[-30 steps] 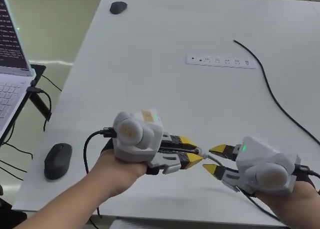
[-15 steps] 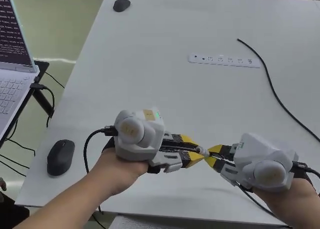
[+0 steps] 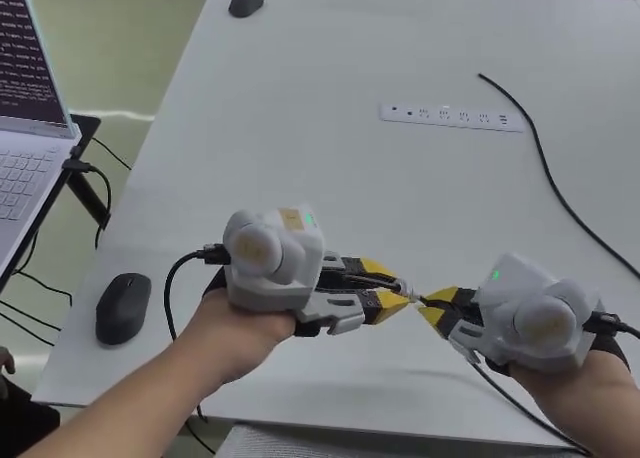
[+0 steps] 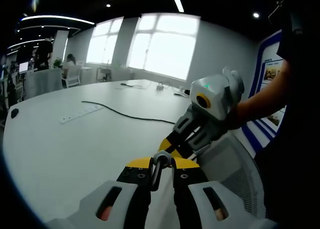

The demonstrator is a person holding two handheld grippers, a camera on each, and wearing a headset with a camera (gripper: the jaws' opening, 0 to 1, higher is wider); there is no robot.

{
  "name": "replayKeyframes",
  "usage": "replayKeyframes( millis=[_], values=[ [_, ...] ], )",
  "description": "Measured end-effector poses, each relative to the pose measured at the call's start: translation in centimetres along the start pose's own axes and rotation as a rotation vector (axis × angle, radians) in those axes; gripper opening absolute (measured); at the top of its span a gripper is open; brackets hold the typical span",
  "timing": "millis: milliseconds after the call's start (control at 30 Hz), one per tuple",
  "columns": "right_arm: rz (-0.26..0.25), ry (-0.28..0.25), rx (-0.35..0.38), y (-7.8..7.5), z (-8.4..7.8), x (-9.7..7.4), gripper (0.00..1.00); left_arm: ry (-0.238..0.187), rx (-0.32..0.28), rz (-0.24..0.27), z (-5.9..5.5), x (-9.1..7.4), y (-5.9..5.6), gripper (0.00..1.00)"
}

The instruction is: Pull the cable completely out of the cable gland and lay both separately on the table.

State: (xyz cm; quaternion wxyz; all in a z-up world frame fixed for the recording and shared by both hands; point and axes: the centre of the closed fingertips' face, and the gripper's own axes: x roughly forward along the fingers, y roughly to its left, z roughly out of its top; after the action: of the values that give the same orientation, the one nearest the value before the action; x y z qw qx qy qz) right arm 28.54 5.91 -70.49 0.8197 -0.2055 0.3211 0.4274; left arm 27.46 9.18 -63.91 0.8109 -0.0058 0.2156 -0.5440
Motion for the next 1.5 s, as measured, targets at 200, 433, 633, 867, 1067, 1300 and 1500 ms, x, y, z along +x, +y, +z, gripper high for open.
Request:
replayKeyframes(
  millis=[200, 433, 633, 867, 1067, 1300, 1500],
  values=[
    [-0.012, 0.015, 0.182, -1.1, -1.8, 0.2, 0.0, -0.014, -0.018, 0.01, 0.1, -0.2, 0.7, 0.15],
    [-0.003, 0.021, 0.276, -1.7, -3.2, 0.5, 0.0, -0.015, -0.022, 0.019, 0.0, -0.4, 0.9, 0.15],
    [-0.01, 0.04, 0.318, -1.8, -4.9, 0.5, 0.0, -0.024, -0.028, 0.025, 0.2, -0.8, 1.1, 0.15],
    [-0.007, 0.058, 0.309, -1.7, -6.4, 0.2, 0.0, -0.024, -0.036, 0.028, 0.1, -1.0, 1.0, 0.15],
    [-0.007, 0.065, 0.3, -1.6, -6.6, 0.5, 0.0, -0.025, -0.04, 0.032, 0.0, -1.2, 1.1, 0.15],
    [-0.002, 0.067, 0.286, -1.5, -6.7, 0.7, 0.0, -0.027, -0.039, 0.036, 0.2, -1.3, 1.2, 0.15],
    [-0.003, 0.069, 0.259, -1.5, -6.7, 0.7, 0.0, -0.027, -0.04, 0.04, 0.1, -1.4, 1.3, 0.15]
  ],
)
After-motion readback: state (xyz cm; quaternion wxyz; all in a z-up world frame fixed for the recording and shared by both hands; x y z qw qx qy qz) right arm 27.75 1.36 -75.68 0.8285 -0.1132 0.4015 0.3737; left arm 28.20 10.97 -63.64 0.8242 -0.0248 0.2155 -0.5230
